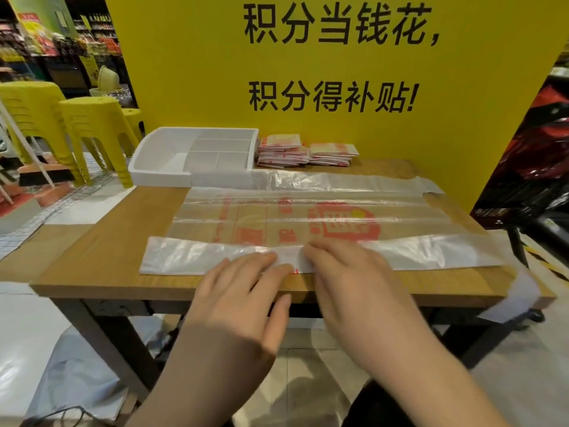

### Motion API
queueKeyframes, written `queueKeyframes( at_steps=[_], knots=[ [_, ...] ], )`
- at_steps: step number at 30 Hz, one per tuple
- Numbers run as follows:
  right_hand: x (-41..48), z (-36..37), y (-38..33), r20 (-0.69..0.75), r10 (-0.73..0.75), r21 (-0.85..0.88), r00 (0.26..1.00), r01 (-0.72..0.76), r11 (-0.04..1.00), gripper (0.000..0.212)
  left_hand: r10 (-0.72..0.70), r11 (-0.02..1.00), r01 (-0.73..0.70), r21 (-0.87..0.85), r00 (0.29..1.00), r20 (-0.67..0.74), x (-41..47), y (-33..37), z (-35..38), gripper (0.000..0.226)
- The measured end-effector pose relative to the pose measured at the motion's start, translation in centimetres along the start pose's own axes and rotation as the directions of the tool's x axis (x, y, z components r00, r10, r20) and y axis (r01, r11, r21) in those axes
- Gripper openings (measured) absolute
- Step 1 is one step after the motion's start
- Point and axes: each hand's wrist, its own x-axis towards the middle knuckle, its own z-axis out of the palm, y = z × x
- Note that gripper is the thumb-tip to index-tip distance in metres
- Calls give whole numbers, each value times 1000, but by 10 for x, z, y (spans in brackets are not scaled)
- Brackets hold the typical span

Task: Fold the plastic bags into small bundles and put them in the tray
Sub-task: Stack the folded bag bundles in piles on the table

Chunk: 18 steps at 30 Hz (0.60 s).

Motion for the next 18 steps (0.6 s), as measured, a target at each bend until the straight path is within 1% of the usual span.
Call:
queueKeyframes(
  at_steps=[2, 4, 7, 9, 11, 14, 16, 18],
  knots=[
    [-3, 5, -6, 39, -20, 59, 999, 18, 998, 37, 1, 1000, -1, 1, 1000, -4, 1, -6, 0, 40],
    [-5, 2, -5, 135, -8, 90, 991, -5, 996, 46, -3, 999, 1, 53, 999, 44, 1, -15, 0, 46],
    [-10, -9, 12, 271, 72, 34, 960, -84, 996, 60, -19, 976, -21, 217, 983, 181, -5, -34, -4, 61],
    [-17, -21, 36, 331, 172, -51, 928, -165, 985, 63, -89, 951, 19, 309, 973, 213, -9, -46, -13, 66],
    [-25, -35, 65, 346, 297, -122, 890, -272, 955, 66, -139, 932, 62, 358, 971, 196, -12, -56, -19, 68],
    [-38, -52, 107, 313, 439, -152, 842, -412, 899, 70, -148, 923, 68, 379, 971, 187, -12, -60, -20, 69],
    [-42, -58, 120, 359, 472, -145, 805, -451, 881, 72, -152, 915, 67, 397, 971, 185, -12, -58, -18, 71],
    [-40, -60, 119, 392, 489, -176, 779, -459, 871, 67, -163, 902, 72, 426, 970, 182, -12, -57, -17, 72]
  ],
)
